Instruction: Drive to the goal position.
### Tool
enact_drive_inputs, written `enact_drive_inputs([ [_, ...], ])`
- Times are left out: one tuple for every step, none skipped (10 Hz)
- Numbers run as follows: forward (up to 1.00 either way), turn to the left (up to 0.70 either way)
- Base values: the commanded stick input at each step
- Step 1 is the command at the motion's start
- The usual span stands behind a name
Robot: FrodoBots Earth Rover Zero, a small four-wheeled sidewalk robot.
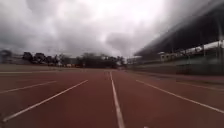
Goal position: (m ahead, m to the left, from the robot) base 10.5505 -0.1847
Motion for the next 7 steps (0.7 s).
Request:
enact_drive_inputs([
  [0.67, 0.00],
  [0.67, 0.00],
  [0.67, -0.18],
  [0.67, -0.34],
  [0.67, -0.34],
  [0.67, -0.34],
  [0.67, -0.34],
])
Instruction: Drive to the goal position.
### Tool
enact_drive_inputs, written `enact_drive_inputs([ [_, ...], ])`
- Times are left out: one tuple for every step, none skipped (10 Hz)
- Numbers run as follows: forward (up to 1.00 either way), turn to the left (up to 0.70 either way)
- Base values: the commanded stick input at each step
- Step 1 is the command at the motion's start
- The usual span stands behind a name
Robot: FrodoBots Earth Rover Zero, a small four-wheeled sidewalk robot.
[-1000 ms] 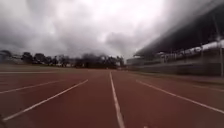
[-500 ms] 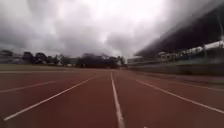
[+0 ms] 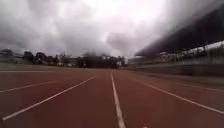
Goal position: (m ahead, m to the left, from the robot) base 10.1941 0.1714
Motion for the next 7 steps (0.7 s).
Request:
enact_drive_inputs([
  [0.67, -0.34],
  [0.67, -0.34],
  [0.67, -0.34],
  [0.67, -0.34],
  [0.67, -0.31],
  [0.67, -0.10],
  [0.67, 0.00],
])
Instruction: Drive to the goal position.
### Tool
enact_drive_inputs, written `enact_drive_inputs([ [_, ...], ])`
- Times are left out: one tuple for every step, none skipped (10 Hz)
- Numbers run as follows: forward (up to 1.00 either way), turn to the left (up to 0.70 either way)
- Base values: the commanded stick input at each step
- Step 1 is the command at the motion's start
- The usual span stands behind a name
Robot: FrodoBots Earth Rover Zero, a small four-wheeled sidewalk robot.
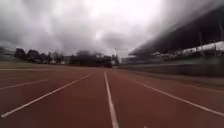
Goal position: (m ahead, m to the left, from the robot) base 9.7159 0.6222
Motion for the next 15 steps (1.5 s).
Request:
enact_drive_inputs([
  [0.67, 0.00],
  [0.67, 0.00],
  [0.67, 0.00],
  [0.67, 0.00],
  [0.67, 0.00],
  [0.67, 0.00],
  [0.67, 0.00],
  [0.67, 0.00],
  [0.67, 0.00],
  [0.67, 0.00],
  [0.67, 0.00],
  [0.67, 0.00],
  [0.67, 0.00],
  [0.67, 0.00],
  [0.67, 0.00],
])
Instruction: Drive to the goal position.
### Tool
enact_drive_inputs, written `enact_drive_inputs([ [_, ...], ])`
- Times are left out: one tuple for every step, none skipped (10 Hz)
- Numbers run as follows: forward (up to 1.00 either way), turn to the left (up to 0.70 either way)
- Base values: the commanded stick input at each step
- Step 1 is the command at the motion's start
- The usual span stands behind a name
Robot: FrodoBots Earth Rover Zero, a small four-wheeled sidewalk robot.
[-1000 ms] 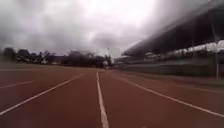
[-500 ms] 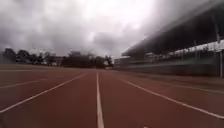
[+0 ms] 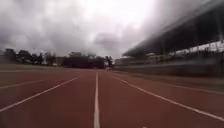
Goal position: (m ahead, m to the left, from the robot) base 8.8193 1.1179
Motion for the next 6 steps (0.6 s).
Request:
enact_drive_inputs([
  [0.67, 0.00],
  [0.67, 0.00],
  [0.67, 0.00],
  [0.67, 0.00],
  [0.67, 0.00],
  [0.67, 0.00],
])
